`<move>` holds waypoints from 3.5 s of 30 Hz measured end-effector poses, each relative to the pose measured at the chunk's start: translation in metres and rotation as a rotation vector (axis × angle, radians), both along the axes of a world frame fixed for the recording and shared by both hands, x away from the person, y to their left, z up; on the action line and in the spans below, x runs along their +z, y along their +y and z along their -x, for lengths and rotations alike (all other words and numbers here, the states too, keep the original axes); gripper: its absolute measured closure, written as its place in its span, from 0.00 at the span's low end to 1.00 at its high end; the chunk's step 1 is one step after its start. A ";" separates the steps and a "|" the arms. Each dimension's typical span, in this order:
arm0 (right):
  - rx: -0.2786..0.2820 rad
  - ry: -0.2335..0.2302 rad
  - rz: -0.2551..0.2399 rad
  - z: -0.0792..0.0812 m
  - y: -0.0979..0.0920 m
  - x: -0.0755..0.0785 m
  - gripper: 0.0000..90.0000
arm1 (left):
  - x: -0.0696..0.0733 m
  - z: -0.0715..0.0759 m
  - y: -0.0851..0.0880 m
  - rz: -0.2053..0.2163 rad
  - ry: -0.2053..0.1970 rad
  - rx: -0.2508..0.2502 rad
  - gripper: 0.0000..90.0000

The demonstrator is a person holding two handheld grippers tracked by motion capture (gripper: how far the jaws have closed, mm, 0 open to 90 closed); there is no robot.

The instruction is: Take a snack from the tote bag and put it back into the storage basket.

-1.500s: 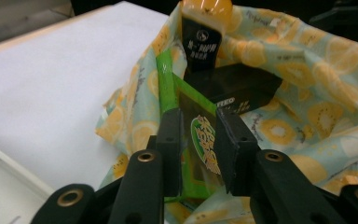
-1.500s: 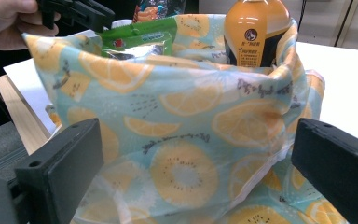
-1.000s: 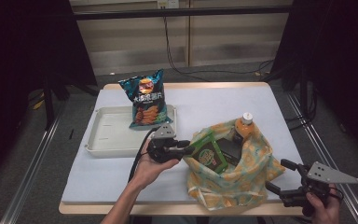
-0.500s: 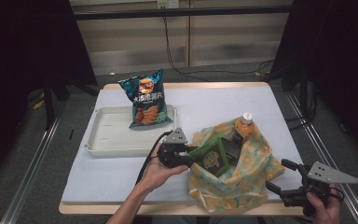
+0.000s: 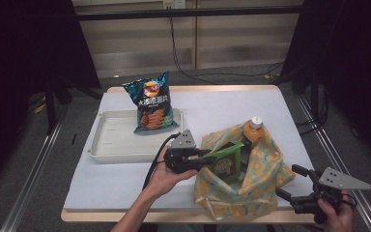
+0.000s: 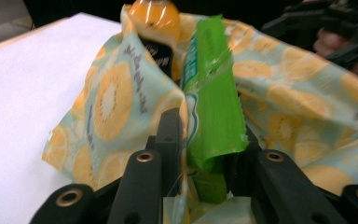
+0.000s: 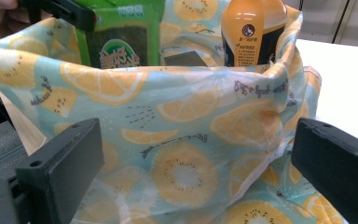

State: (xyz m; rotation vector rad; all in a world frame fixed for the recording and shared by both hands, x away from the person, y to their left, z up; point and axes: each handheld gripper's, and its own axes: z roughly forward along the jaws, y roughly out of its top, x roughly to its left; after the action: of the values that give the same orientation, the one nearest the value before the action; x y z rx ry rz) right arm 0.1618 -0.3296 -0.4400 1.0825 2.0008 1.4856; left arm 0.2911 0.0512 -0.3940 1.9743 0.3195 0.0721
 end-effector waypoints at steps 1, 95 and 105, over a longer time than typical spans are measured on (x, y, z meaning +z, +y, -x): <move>0.004 -0.001 -0.001 0.000 0.000 0.000 0.02 | 0.004 0.005 -0.001 0.001 -0.020 -0.005 0.72; -0.002 0.005 0.002 -0.002 0.000 -0.001 0.02 | 0.048 -0.056 0.028 0.156 0.083 0.065 0.94; -0.013 0.006 -0.007 0.001 -0.002 -0.002 0.02 | 0.069 -0.058 0.046 0.175 0.033 0.083 0.94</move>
State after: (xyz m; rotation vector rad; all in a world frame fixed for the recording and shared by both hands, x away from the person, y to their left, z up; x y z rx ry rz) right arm 0.1611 -0.3313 -0.4416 1.1028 1.9901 1.4858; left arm 0.3490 0.0968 -0.3255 1.7899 0.4161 0.0625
